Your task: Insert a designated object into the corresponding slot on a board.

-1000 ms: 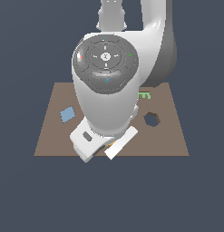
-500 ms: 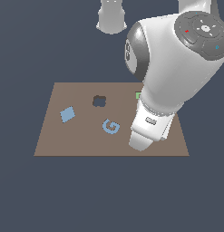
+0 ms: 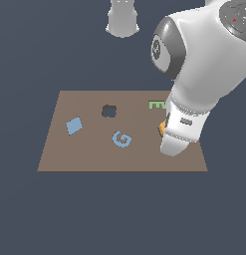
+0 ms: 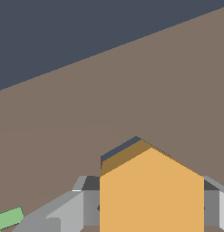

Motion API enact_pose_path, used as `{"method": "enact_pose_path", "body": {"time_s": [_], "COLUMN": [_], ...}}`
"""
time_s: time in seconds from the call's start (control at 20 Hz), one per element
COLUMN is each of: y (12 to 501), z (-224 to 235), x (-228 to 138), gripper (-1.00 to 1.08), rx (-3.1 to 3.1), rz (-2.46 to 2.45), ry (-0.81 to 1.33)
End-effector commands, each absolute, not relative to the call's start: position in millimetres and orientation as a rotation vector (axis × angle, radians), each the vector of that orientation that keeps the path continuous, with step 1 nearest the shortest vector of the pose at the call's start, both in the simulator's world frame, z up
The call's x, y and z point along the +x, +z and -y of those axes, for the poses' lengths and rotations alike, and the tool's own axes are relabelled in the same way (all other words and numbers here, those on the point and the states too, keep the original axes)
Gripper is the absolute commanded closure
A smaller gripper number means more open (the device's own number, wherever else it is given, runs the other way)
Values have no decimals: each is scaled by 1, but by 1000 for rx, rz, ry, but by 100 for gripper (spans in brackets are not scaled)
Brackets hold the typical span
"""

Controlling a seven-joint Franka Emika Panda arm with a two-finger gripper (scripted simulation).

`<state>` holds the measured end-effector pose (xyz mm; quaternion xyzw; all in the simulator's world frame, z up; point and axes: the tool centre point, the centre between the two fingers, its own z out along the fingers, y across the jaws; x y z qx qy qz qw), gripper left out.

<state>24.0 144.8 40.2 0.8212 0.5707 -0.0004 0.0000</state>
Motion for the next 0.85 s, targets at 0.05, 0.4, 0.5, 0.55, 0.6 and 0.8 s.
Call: {"method": "enact_pose_path", "body": {"time_s": [0.05, 0.4, 0.5, 0.55, 0.6, 0.8], "y": [40, 30, 30, 30, 30, 30], "z": [-145, -145, -145, -145, -145, -145], "x": [24, 23, 23, 23, 23, 23], "gripper": [108, -92, -92, -92, -92, -92], "rx": [2580, 2576, 2576, 2576, 2576, 2576], "rz": [-1793, -1797, -1797, -1797, -1797, -1797], "ry": [-1, -2, -2, -2, -2, -2]}}
